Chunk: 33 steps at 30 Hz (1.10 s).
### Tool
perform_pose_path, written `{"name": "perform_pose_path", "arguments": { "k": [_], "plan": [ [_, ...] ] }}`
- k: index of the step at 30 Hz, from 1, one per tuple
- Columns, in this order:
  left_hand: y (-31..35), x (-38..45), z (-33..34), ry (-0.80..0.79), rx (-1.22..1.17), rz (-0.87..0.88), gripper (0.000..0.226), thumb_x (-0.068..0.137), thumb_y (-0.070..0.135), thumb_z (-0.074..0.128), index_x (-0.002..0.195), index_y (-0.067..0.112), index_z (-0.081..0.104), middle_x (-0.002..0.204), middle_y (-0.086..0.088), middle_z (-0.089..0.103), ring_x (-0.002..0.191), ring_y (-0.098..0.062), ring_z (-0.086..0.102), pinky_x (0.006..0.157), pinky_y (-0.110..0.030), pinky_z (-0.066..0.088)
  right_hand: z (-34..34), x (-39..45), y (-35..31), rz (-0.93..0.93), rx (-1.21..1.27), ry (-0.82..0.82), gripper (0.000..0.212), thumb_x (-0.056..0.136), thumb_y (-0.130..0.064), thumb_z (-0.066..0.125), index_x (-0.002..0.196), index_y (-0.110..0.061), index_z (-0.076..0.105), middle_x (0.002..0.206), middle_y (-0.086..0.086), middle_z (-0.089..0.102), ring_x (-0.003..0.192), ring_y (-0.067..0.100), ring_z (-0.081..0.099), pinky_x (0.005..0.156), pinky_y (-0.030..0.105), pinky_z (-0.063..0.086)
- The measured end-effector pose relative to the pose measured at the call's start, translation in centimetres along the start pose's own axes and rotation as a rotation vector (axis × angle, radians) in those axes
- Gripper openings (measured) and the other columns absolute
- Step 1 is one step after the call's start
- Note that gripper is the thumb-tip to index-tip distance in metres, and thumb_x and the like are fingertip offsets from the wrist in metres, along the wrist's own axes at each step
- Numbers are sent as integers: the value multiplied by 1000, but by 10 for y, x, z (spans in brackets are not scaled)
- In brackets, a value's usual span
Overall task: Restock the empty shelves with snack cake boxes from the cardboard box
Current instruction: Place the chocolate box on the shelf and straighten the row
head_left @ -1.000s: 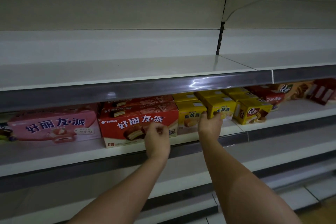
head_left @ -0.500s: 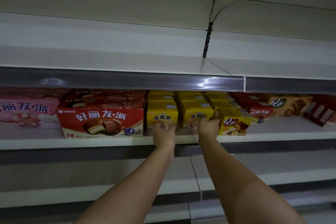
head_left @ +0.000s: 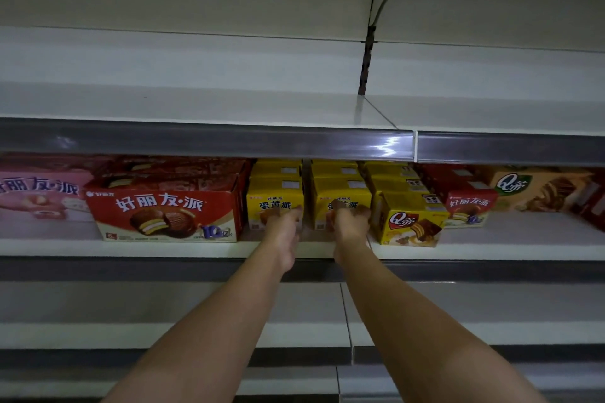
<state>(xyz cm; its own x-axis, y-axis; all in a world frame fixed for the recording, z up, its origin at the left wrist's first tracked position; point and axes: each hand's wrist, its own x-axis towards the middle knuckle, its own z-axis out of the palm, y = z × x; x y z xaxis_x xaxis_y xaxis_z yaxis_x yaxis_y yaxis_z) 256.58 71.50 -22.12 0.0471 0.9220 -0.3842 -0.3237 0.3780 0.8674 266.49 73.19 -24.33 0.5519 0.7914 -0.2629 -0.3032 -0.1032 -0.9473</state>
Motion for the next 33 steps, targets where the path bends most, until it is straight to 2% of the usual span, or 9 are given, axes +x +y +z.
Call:
{"name": "perform_pose_path", "arguments": {
  "k": [5,8,11,14,18,21,27,30,33],
  "plan": [
    [-2,4,4,35,57,-3,53,95,22,56,143,13,37,143,-10,43,134,-26,39,114,-39,29,-1,1,5,-27,-67,25,58,84,-28,65,136,-19,40,132,14,52,117,34,54,100,47,45],
    [-7,5,4,161,120,99,16,93,10,55,108,14,53,106,-7,57,103,-23,54,98,-36,41,-14,-13,-2,-239,-223,184,26,92,-25,56,116,-15,53,115,8,60,103,26,59,82,34,46],
    [-9,5,3,301,265,285,15,91,3,54,101,14,52,94,-1,53,90,-19,51,80,-30,40,-30,-29,-20,-495,-344,362,12,93,-21,53,100,-12,54,100,4,58,89,23,57,71,32,41],
    [-12,-2,15,265,414,384,19,89,4,58,107,9,56,98,-5,55,90,-22,52,77,-27,38,-48,-26,-41,-636,-409,511,13,91,-15,53,101,-7,52,101,7,53,98,25,53,82,40,42],
    [-22,-7,46,157,487,415,25,89,15,64,112,15,54,107,-1,56,97,-19,53,79,-26,40,-82,-8,-63,-534,-417,694,29,90,-10,48,119,-5,48,125,14,51,121,30,43,102,43,28],
    [-37,-7,69,53,605,492,33,88,23,67,118,17,56,116,-2,60,101,-17,56,82,-27,43,-108,11,-66,-345,-293,674,34,95,-19,44,127,-9,46,130,12,52,124,31,44,106,46,30],
    [-66,-14,116,-129,646,454,47,92,26,62,137,20,49,127,7,56,119,-17,53,92,-27,42,-126,30,-54,-176,-25,374,34,101,-26,33,125,-9,50,109,12,57,93,27,53,86,40,45],
    [-81,-12,129,-60,663,450,49,92,29,60,139,25,47,131,3,56,119,-19,54,96,-34,47,-132,33,-53,-187,-38,312,24,100,-22,35,113,-16,53,99,6,57,88,25,54,81,37,44],
    [-89,-11,131,55,674,488,44,91,26,62,133,26,50,125,3,60,113,-21,58,92,-38,50,-138,37,-49,-192,-61,263,17,99,-23,39,107,-20,54,100,5,61,91,26,58,89,44,49]
  ]
}}
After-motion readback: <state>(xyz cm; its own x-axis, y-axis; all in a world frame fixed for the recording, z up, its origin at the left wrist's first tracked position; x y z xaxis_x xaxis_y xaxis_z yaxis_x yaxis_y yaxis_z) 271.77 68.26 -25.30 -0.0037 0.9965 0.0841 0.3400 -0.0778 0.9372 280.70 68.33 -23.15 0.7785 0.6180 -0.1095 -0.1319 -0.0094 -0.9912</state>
